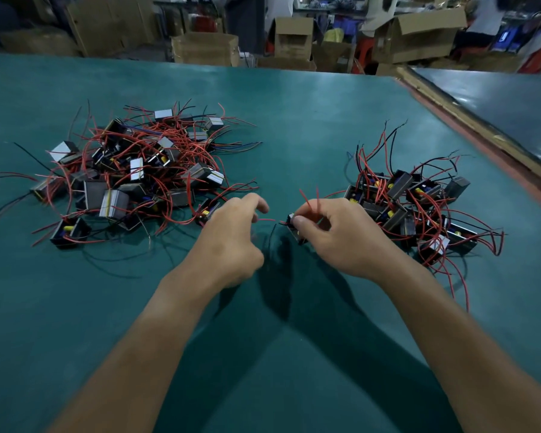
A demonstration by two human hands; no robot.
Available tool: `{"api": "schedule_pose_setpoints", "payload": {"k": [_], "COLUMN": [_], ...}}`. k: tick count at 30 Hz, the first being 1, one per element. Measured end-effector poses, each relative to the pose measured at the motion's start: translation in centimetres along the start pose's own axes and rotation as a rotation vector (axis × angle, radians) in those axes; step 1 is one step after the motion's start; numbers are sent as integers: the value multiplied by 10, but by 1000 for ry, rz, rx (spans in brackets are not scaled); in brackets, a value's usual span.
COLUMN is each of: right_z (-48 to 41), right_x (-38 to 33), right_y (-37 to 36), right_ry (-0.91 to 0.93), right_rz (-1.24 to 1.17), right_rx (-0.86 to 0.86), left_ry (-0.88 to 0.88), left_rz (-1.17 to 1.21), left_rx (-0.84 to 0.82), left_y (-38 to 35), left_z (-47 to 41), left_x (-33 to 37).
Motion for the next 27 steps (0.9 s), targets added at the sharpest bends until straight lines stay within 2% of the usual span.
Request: {"api": "schedule_pose_setpoints", "payload": {"k": [3, 7, 10, 12, 15, 17, 20, 27], "right_z": [0, -1, -1, 0, 1, 0, -2, -6], "right_x": [1, 2, 7, 9, 10, 11, 14, 40], "right_y": [1, 3, 5, 5, 4, 3, 5, 2], "right_ry": [-17, -25, -86, -107, -133, -142, -171, -372], "right_rz": [-23, 7, -52, -58, -21, 71, 78, 28], "right_rx": [-36, -15, 5, -7, -58, -62, -33, -12], "left_ry": [-131, -212, -158, -100, -18, 40, 75, 30], "left_rz": [89, 356, 634, 528, 44, -134, -197, -261], "left_rx": [-30, 80, -58, -167, -74, -50, -61, -34], "left_y": [-6, 8, 17, 12, 7, 5, 2, 2], "left_z": [4, 9, 9, 8, 5, 4, 3, 2], "left_x": [11, 27, 28, 21, 7, 0, -5, -7]}}
Point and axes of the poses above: each hand's wrist, its own z-axis away from the middle knuckle, its own y-axis out of the back of the hand, x = y × z, the point moved 5 cm from there along -z, towards the middle knuckle, and after that the axes turned 4 degrees about y, right-handed, at the moved point
